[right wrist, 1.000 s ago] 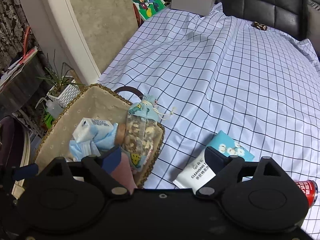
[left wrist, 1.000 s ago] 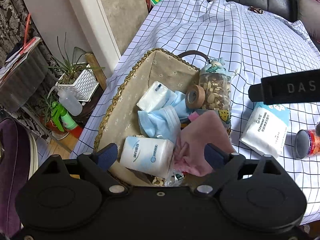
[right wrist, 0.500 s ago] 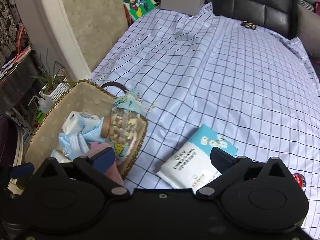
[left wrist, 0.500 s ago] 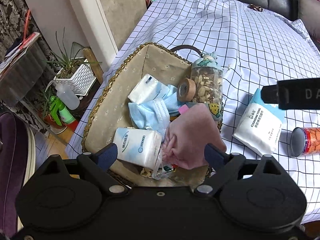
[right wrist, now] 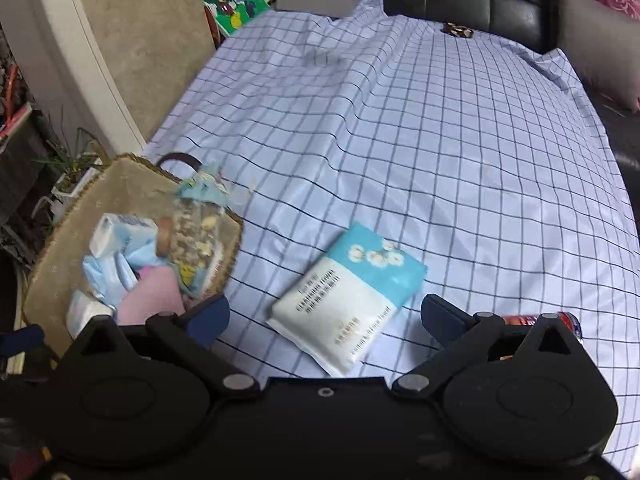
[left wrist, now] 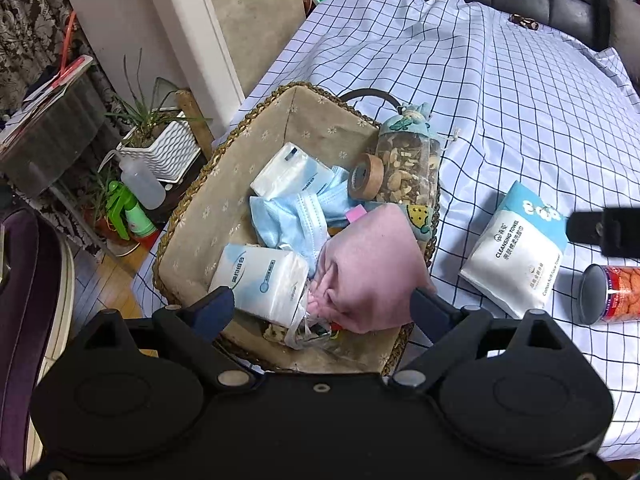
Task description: Organize soft objects
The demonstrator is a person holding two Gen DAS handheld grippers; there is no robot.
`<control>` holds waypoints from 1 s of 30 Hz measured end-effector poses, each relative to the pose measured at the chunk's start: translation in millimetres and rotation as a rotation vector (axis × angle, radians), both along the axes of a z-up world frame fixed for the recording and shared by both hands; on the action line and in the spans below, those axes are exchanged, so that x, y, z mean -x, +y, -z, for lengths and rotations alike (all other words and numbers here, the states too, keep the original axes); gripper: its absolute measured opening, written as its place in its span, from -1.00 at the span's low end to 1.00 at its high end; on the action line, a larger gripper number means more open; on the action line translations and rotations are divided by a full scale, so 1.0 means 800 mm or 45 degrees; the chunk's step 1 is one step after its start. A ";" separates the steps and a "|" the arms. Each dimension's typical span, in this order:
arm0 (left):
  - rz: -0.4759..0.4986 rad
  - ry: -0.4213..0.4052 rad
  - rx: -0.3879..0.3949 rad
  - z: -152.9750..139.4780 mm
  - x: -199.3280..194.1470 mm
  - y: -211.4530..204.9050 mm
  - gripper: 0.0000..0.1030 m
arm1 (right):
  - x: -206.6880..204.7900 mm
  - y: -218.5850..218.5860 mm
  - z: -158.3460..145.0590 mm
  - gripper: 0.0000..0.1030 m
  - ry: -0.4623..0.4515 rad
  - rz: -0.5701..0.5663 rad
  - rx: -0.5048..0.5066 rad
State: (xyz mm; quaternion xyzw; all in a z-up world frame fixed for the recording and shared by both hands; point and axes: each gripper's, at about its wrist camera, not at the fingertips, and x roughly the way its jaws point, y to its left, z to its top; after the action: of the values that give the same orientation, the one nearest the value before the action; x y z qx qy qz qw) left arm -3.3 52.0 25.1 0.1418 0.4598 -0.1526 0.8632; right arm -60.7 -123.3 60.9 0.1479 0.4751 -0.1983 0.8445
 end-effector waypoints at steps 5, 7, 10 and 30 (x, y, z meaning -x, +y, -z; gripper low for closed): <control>0.004 -0.007 -0.029 0.005 0.004 -0.007 0.79 | 0.011 0.002 0.015 0.99 0.087 -0.024 -0.014; 0.008 -0.019 -0.034 0.005 0.008 -0.010 0.79 | 0.013 0.003 0.022 0.99 0.118 -0.029 -0.020; -0.001 -0.050 -0.045 0.004 0.014 -0.013 0.79 | 0.015 0.004 0.033 0.99 0.161 -0.028 -0.047; -0.072 -0.052 -0.058 0.015 0.004 -0.010 0.79 | 0.006 0.015 0.073 0.97 0.321 -0.067 -0.117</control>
State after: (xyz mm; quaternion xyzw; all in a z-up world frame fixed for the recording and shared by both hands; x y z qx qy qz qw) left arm -6.8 43.7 13.3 0.1514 0.4494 -0.1146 0.8729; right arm -65.4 -111.1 2.3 0.1477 0.5898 -0.1713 0.7753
